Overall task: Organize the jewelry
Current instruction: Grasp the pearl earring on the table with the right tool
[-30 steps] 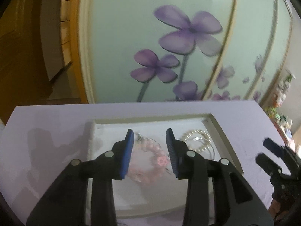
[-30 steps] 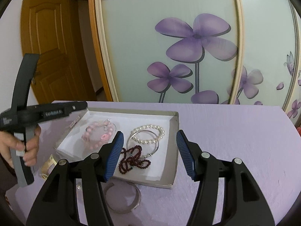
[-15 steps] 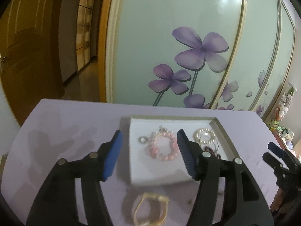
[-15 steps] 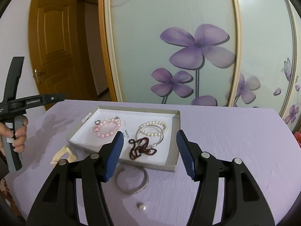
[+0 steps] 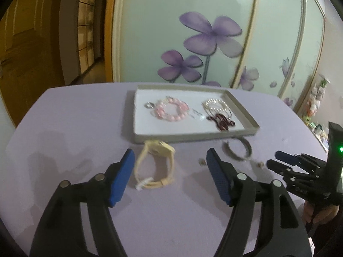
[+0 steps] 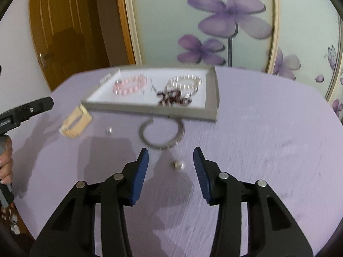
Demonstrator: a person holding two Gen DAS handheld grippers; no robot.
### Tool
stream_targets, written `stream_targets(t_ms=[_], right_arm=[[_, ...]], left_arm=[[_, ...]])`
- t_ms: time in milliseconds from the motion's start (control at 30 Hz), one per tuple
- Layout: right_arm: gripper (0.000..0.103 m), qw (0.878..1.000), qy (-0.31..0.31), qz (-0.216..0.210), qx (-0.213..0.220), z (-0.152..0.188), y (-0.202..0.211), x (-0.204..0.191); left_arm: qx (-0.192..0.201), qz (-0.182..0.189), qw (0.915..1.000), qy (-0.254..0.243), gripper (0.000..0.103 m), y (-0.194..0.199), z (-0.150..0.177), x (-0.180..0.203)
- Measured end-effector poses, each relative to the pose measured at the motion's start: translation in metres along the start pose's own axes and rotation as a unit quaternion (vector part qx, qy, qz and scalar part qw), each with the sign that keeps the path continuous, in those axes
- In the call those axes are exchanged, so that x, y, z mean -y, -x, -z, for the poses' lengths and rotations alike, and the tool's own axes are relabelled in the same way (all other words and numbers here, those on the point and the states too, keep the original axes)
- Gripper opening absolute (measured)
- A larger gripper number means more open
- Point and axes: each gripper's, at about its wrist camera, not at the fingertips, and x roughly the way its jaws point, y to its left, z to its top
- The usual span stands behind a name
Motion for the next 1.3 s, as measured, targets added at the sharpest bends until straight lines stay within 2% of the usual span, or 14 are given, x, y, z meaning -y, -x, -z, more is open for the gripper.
stream_targets(t_ms=[267, 400, 467, 533, 700, 900, 967, 1100, 1300], right_arm=[[0.029, 0.998, 0.001, 0.025, -0.049, 0.004, -0.024, -0.004], [0.028, 0.998, 0.002, 0.032, -0.053, 0.001, -0.03, -0.005], [0.019, 0.998, 0.001, 0.035, -0.053, 0.001, -0.031, -0.004], [0.015, 0.998, -0.002, 0.035, -0.056, 0.002, -0.029, -0.002], [0.015, 0.998, -0.022, 0.03, -0.054, 0.006, -0.021, 0.009], [0.015, 0.998, -0.047, 0.025, -0.028, 0.005, -0.001, 0.026], [0.015, 0.998, -0.052, 0.023, -0.021, 0.005, 0.004, 0.03], [0.015, 0.998, -0.061, 0.017, -0.013, 0.005, 0.011, 0.037], [0.015, 0.998, -0.068, 0.007, -0.01, 0.007, 0.014, 0.043]], left_arm=[[-0.005, -0.003, 1.0, 0.005, 0.07, -0.005, 0.001, -0.001], [-0.009, -0.003, 0.9999, 0.004, 0.07, -0.007, 0.002, -0.001], [-0.013, -0.003, 0.9999, 0.002, 0.07, -0.01, 0.002, -0.001], [-0.019, -0.001, 0.9998, 0.001, 0.07, -0.014, 0.004, 0.002], [-0.035, 0.006, 0.9993, -0.011, 0.07, -0.027, 0.009, 0.016], [-0.057, 0.01, 0.998, -0.025, 0.069, -0.048, 0.012, 0.043], [-0.065, 0.007, 0.9976, -0.026, 0.066, -0.057, 0.013, 0.05], [-0.081, 0.0, 0.9964, -0.026, 0.053, -0.073, 0.015, 0.062], [-0.098, -0.031, 0.9945, -0.021, 0.037, -0.098, 0.017, 0.068]])
